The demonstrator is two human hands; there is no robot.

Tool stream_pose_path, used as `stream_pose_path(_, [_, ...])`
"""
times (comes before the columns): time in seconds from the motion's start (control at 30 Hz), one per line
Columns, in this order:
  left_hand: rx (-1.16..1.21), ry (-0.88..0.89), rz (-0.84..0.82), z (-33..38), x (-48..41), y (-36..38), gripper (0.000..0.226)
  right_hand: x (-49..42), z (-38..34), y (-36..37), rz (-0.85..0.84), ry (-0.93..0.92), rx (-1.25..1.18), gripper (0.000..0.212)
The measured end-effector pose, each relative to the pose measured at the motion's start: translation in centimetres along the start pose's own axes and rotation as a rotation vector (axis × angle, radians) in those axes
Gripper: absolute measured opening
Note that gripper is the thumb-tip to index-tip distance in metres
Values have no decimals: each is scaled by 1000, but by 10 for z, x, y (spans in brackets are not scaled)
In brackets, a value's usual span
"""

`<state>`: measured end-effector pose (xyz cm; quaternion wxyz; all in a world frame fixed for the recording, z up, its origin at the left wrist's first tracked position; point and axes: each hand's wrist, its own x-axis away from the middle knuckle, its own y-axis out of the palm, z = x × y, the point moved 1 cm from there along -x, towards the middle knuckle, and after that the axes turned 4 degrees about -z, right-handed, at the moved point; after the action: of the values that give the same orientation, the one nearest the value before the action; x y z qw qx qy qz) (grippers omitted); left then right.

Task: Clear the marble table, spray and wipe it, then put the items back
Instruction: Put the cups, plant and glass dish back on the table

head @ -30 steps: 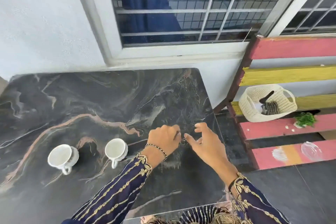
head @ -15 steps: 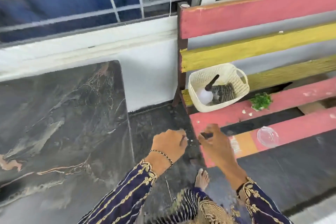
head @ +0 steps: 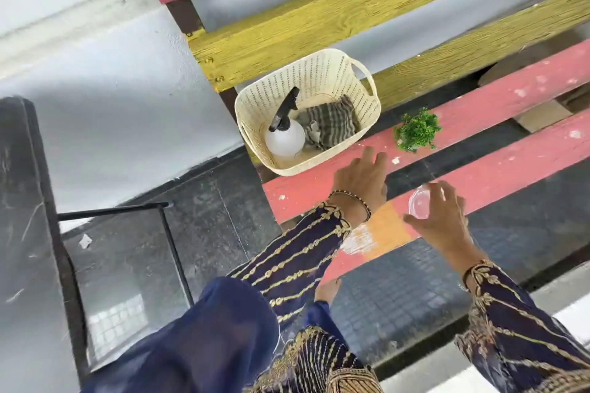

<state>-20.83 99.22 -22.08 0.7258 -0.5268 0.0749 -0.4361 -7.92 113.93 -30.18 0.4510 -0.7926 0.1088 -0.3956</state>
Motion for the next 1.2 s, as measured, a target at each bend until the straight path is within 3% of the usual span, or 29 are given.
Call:
stream_pose_path(0.17, [-124,96,31,20,-85,16,66,-38,26,13,-85,63,-11,101])
stream_pose_path(0.3, [-175,104,-17,29,-132,27,72,-57,36,23,-105,74,-7,101])
stream_pose_path(0.63, [-134,164,15,35,-158,42,47,-64,39,22,-121,71,39,93])
stream_pose_path(0.9, [-41,116,48,11,-85,29,41,-21,5,23,-76,11,-26,90])
stream_pose_path(1.2, [79,-86,57,-68,96,-32,45,94,-97,38,-34,-176,-31,81])
